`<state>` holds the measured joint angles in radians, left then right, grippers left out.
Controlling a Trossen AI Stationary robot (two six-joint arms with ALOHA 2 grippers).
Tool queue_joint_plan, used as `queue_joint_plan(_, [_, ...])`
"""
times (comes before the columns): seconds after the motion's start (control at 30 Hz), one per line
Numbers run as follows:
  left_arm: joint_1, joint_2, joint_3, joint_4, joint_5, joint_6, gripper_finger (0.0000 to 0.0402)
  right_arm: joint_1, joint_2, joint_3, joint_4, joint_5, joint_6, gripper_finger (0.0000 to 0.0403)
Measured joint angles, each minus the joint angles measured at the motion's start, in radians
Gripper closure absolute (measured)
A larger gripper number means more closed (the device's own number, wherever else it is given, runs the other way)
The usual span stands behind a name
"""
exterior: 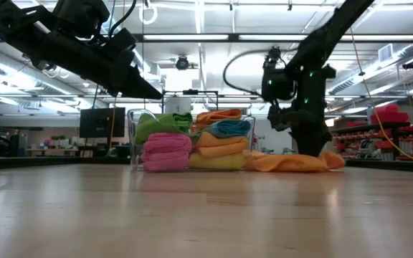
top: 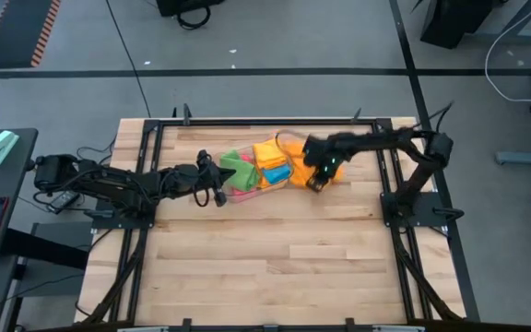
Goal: Fold microfiber towels
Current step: Fold the orange microfiber cloth
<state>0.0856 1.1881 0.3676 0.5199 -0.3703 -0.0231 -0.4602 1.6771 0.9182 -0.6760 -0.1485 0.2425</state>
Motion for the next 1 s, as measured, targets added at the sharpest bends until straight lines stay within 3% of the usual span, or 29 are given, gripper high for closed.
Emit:
queue_joint_plan(0.27, [-0.105, -0.001, 0.032, -0.002, 0.0, 0.008, 0.0375, 0.432, -0.048, 0.002, 0.036, 0.002, 0.137, 0.0341])
queue_joint_plan(0.53, [-0.264, 0.001, 0.07, 0.0, 0.001, 0.016, 0.0378, 0.787, -0.044, 0.003, 0.268, 0.098, 0.274, 0.0341])
queue_joint_plan(0.73, [-0.39, 0.002, 0.077, 0.0, 0.001, 0.007, 0.0368, 0.92, -0.045, 0.004, 0.483, 0.255, 0.278, 0.0341])
queue_joint_plan(0.9, [-0.477, 0.004, 0.077, -0.001, 0.001, -0.072, 0.0366, 0.95, -0.045, 0.004, 0.626, 0.454, 0.241, 0.0341])
queue_joint_plan(1.0, [-0.529, 0.034, 0.077, 0.005, 0.001, -0.111, 0.0365, 0.954, -0.045, 0.005, 0.714, 0.506, 0.243, 0.0341])
